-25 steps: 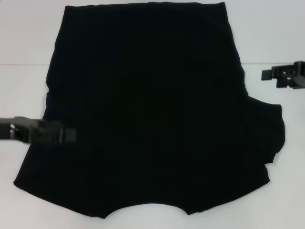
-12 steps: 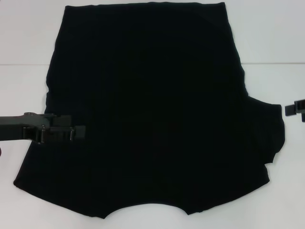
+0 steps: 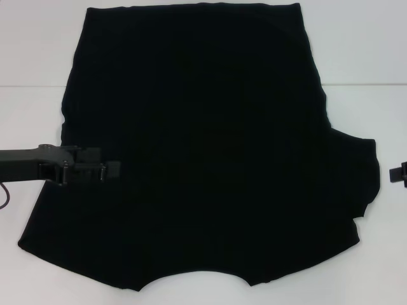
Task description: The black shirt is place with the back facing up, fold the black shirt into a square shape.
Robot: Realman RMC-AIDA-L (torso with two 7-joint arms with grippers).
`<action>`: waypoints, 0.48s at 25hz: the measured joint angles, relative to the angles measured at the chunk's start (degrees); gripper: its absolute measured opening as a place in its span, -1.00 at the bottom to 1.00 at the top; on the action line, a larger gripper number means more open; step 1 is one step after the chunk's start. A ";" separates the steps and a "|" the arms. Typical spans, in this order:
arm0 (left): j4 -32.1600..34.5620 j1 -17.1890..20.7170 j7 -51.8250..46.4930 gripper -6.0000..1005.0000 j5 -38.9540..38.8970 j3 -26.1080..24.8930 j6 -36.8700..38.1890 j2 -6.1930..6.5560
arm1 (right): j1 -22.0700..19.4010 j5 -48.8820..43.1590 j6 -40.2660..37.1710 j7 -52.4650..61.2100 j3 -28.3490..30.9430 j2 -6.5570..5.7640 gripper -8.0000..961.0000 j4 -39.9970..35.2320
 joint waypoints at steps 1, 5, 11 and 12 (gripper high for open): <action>0.05 -0.03 0.01 0.58 0.00 0.00 -0.20 -0.08 | -0.16 -0.03 0.36 0.00 0.00 0.09 0.23 0.65; 0.15 -0.21 0.03 0.58 0.00 0.00 -1.21 -0.26 | -0.41 -0.05 2.71 0.00 0.38 0.44 -0.03 3.41; 0.15 -0.26 0.05 0.58 0.00 0.00 -2.36 -0.33 | -0.42 0.06 5.86 0.38 0.52 0.59 -0.08 7.20; 0.15 -0.28 0.06 0.58 0.00 0.00 -2.55 -0.33 | -0.40 0.10 6.33 0.61 0.52 0.64 -0.07 7.52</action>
